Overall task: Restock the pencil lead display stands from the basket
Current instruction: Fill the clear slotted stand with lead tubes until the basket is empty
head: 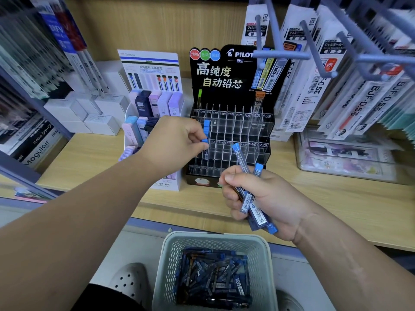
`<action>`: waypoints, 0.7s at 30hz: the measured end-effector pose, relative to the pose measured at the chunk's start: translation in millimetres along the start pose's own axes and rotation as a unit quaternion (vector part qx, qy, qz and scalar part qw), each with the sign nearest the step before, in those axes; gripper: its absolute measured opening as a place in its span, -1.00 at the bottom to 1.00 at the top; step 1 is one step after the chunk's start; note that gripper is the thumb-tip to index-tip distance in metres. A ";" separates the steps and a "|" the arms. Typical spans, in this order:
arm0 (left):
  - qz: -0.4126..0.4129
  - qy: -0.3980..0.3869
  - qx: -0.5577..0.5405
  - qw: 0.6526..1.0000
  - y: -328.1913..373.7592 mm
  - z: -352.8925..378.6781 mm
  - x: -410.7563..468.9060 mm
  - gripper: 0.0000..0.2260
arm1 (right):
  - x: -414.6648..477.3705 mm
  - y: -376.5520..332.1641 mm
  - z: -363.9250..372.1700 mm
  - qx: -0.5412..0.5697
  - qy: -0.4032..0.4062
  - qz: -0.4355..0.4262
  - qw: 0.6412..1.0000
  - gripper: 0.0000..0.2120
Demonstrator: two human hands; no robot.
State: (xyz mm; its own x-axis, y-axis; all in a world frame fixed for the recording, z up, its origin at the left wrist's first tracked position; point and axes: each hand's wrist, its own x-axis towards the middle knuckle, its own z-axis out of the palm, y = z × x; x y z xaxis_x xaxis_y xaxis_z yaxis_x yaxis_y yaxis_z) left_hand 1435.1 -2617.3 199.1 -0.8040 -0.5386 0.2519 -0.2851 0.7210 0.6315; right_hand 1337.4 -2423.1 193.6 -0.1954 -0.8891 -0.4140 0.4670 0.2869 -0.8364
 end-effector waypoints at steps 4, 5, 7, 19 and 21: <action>-0.014 -0.034 0.021 0.999 -1.4 -7.7 4.0 -0.94 | 0.6 0.9 -1.6 0.007 0.000 0.002 1.000 -0.85; -0.016 -0.039 0.026 0.999 -1.3 -9.6 4.2 -0.94 | 0.6 0.8 -1.4 0.008 -0.001 0.002 1.000 -0.85; -0.012 -0.047 0.039 0.998 -0.9 -12.2 4.5 -0.95 | 0.5 0.7 -1.0 0.010 -0.003 0.002 1.000 -0.88; 0.024 -0.085 0.101 0.991 -3.6 -16.4 9.3 -0.95 | -3.6 2.5 -5.6 0.010 0.001 0.005 1.000 -0.90; 0.035 -0.084 0.122 0.988 -5.7 -12.5 9.3 -0.94 | -4.0 3.3 -6.3 0.009 0.000 0.005 1.000 -0.91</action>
State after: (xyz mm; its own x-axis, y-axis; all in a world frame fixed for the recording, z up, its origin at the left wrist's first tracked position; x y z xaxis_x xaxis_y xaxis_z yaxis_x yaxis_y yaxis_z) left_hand 1435.7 -2631.9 207.0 -0.8956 -0.4183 0.1515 -0.3263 0.8491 0.4153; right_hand 1334.2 -2416.4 190.2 -0.1908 -0.8863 -0.4220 0.4841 0.2890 -0.8259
